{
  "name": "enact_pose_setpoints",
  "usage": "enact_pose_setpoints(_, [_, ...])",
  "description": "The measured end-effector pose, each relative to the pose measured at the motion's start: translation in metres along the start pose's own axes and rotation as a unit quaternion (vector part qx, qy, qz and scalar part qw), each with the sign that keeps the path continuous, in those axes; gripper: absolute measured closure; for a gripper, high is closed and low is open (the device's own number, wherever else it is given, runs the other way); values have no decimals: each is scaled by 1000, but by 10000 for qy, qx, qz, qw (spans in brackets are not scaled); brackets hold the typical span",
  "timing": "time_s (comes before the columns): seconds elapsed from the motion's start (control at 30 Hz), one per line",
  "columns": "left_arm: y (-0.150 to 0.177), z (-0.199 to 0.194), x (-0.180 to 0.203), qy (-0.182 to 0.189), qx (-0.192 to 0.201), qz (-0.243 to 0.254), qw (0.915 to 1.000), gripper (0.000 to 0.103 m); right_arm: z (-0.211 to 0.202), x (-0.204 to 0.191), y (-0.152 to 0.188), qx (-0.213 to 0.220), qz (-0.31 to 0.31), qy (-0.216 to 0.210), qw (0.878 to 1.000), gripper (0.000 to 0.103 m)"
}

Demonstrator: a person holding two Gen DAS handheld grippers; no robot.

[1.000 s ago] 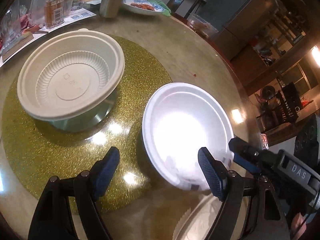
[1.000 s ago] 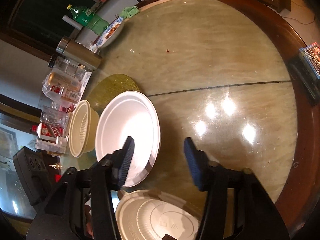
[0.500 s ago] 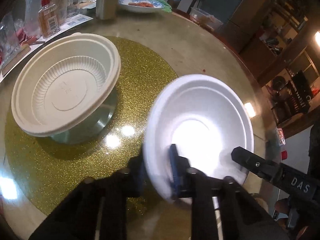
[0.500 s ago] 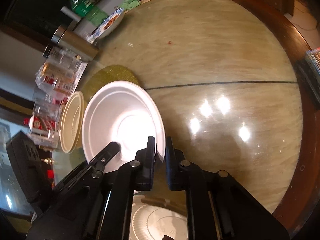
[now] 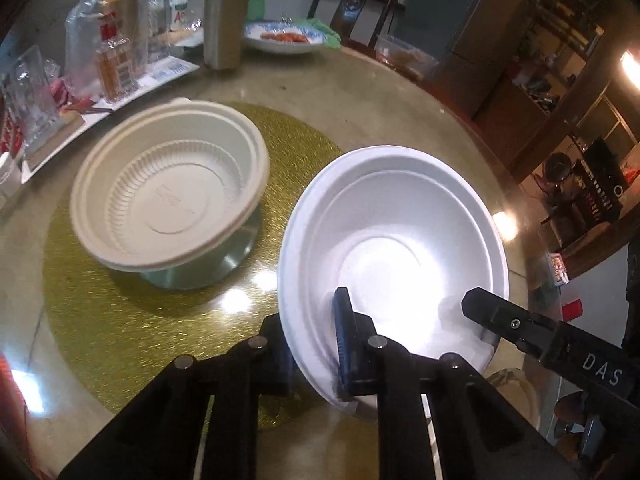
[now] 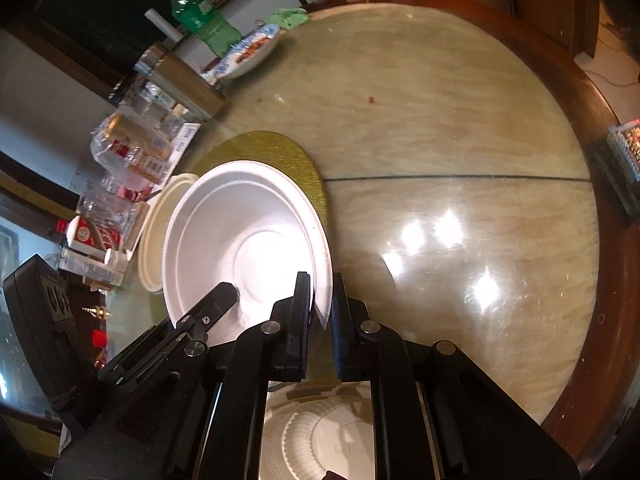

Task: Organize plates and bowls

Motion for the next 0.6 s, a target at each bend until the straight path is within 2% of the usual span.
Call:
enact_pose_setpoints(0.3, [-2, -49, -27, -236, 437, 3, 9988, 88, -26, -42, 17, 217, -276, -229, 9991, 94])
enact_pose_setpoints(0.6, [12, -78, -54, -444, 590, -119, 9972, 88, -38, -78, 53, 227, -539, -374, 9976, 94])
Point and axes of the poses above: each gripper's, at about its wrist camera, not at the fingertips, and z roughly the way its jaws point, x to its right, y to its underside, the point moved 9 cm from there along z, roughly the way its jaws point, and after that the axes turned 10 degrees about x, right-handed, at the moved point
